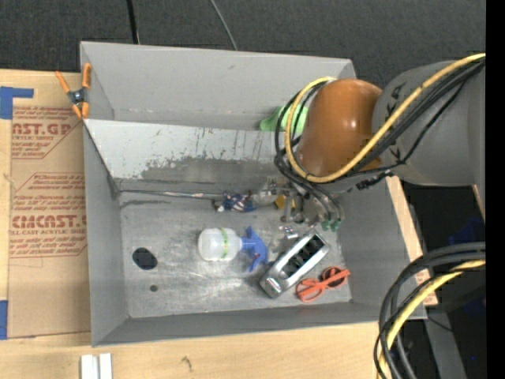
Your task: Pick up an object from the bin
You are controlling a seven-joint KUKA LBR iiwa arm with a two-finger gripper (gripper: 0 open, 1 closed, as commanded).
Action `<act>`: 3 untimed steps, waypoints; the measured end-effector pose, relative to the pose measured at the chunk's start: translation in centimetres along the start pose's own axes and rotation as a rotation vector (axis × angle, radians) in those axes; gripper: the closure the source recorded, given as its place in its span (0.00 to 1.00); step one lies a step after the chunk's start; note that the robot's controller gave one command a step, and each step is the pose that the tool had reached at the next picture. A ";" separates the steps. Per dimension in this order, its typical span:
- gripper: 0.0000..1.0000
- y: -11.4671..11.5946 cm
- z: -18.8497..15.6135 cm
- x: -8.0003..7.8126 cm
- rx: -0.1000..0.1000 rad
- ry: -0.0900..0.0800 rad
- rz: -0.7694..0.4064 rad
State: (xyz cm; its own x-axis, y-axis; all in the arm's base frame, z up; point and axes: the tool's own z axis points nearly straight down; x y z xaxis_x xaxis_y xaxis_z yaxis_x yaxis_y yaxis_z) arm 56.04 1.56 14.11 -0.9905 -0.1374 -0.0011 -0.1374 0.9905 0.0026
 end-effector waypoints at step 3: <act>1.00 6.9 6.5 2.6 0.002 -0.002 0.019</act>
Offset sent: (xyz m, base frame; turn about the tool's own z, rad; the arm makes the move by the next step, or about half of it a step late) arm -0.0382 0.0634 -0.0711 0.0207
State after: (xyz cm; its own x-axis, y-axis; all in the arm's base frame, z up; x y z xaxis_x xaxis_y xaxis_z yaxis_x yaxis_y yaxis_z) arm 52.51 8.02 7.58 -0.9929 -0.1188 -0.0036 -0.1188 0.9929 0.0007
